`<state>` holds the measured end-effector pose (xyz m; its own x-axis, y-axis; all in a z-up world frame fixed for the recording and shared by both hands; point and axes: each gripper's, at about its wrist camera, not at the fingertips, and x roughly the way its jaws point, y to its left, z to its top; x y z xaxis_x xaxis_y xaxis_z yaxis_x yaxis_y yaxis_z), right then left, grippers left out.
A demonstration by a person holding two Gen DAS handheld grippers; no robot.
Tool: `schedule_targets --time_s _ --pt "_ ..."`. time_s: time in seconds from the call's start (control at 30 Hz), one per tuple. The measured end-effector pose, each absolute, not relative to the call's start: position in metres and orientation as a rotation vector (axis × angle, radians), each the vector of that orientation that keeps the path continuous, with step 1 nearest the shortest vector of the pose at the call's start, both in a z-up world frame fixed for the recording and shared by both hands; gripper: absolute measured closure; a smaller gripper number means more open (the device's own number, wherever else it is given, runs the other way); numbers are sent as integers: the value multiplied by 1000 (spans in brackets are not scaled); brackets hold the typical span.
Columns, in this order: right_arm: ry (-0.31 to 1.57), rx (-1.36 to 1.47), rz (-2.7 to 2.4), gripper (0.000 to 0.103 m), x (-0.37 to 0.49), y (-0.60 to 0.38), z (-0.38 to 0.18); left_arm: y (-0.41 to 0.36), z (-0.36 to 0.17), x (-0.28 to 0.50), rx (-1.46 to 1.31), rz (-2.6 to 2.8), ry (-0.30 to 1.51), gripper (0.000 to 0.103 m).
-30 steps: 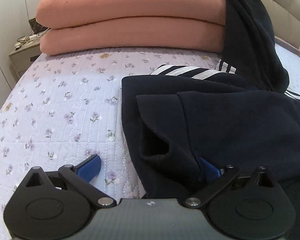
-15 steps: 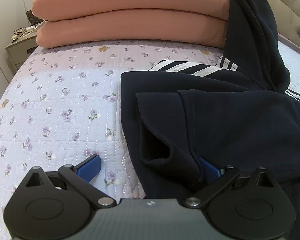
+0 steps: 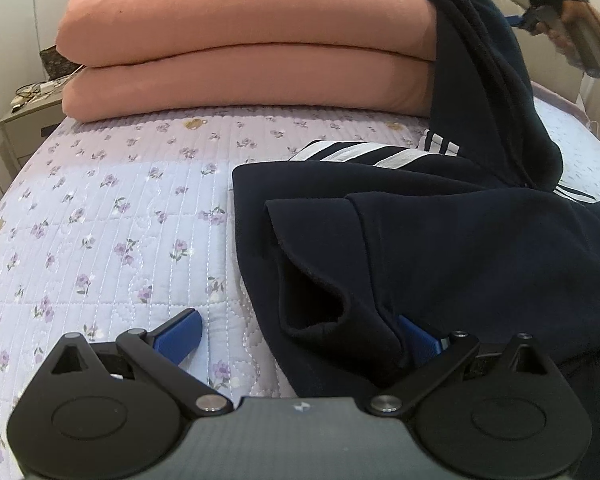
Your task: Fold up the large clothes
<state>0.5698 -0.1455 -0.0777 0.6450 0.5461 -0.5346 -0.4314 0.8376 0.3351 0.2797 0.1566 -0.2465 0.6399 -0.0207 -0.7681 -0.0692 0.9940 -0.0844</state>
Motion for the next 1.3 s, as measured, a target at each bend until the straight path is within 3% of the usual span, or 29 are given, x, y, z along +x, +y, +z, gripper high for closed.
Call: schedule_targets --time_s 0.07,0.13,0.2,0.27,0.3,0.47,0.57,0.8,0.83,0.87,0.9,0.97,1.07,1.2,1.3 --pt "672 227 564 2 568 -150 -78 157 -247 280 -108 21 869 0" --pt "628 206 565 19 557 -148 -77 157 -247 280 -106 21 870 0" --pt "584 130 553 59 544 -142 -71 157 -247 280 -108 23 871 0" --pt "560 70 511 78 531 -142 -63 157 -246 280 -109 27 869 0" --pt "549 58 503 82 526 -143 -59 155 -246 280 -101 30 865 0" --pt "449 46 583 82 476 -146 -32 153 -238 276 -136 64 875 1" --pt "355 -68 703 82 426 -146 -17 162 -224 266 -228 39 854 9" --pt "144 -398 958 80 289 -183 -23 183 -171 232 -228 91 721 8" --pt "170 -436 1030 77 271 -191 -33 188 -163 229 -246 96 700 6" --pt "210 -484 1079 65 255 -195 -42 192 -155 227 -272 99 682 5" --pt "271 -552 1131 39 243 -197 -57 195 -148 227 -305 102 668 4" --pt "422 -715 1216 14 217 -200 -96 198 -138 229 -382 68 659 2" --pt "606 -768 1253 14 196 -210 -135 188 -139 242 -487 -59 694 0" --pt "720 -422 1151 12 205 -237 -145 153 -171 264 -555 -201 814 0" --pt "873 -34 973 12 234 -257 -162 126 -200 272 -618 -269 910 11"
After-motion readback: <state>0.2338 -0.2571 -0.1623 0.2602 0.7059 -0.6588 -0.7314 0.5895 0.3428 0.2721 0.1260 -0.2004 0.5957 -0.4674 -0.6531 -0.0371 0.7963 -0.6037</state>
